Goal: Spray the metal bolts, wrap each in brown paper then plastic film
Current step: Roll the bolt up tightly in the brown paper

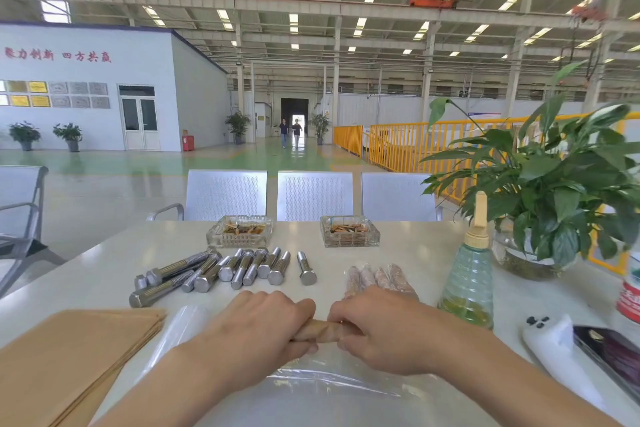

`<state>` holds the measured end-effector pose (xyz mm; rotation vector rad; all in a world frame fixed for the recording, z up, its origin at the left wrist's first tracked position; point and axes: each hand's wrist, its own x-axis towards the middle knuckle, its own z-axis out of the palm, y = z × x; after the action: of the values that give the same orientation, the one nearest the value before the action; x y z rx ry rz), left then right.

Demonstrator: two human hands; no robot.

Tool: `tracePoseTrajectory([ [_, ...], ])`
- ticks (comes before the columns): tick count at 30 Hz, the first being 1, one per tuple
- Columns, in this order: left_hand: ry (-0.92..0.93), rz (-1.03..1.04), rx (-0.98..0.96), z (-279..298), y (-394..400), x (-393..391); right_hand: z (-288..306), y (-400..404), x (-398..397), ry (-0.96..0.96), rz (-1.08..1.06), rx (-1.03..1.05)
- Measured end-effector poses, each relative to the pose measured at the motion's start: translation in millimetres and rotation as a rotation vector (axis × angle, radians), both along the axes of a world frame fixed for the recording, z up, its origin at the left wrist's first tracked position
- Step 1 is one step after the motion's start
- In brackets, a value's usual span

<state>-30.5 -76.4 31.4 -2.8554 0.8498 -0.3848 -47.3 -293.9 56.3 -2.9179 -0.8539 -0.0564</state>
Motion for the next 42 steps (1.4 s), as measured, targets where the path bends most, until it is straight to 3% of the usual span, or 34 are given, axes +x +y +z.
tracePoseTrajectory([
  [3,0.08,0.007,-0.075,2,4,4,-10,15,-5,-0.231,-0.006,-0.147],
  [5,0.095,0.009,-0.112,0,7,6,-13,22,-5,-0.269,-0.008,-0.185],
  [7,0.043,0.011,-0.075,-5,7,6,-8,20,1,-0.177,-0.025,-0.161],
  [11,-0.036,-0.007,-0.003,-17,4,4,6,13,17,0.252,-0.044,0.027],
  [14,0.043,0.015,-0.117,-15,4,2,13,1,28,0.44,-0.005,0.138],
  [16,0.154,0.043,-0.274,-10,7,0,17,-15,33,0.422,-0.042,0.341],
  [20,0.496,0.004,-0.685,-9,12,-5,8,-38,37,0.382,-0.268,1.199],
  [23,0.975,-0.047,-1.052,-11,7,-11,-16,-28,34,0.545,-0.32,1.436],
  [26,1.369,-0.048,-1.328,-14,-2,-13,-30,-16,33,0.775,-0.141,1.54],
  [30,1.666,-0.196,-1.451,-13,-6,-7,-31,-3,37,0.954,0.053,1.768],
  [33,1.765,-0.245,-1.489,-8,-2,0,-36,1,40,0.95,0.124,1.957],
  [42,1.803,-0.315,-1.449,-14,-12,17,-42,16,51,0.722,0.075,1.898],
])
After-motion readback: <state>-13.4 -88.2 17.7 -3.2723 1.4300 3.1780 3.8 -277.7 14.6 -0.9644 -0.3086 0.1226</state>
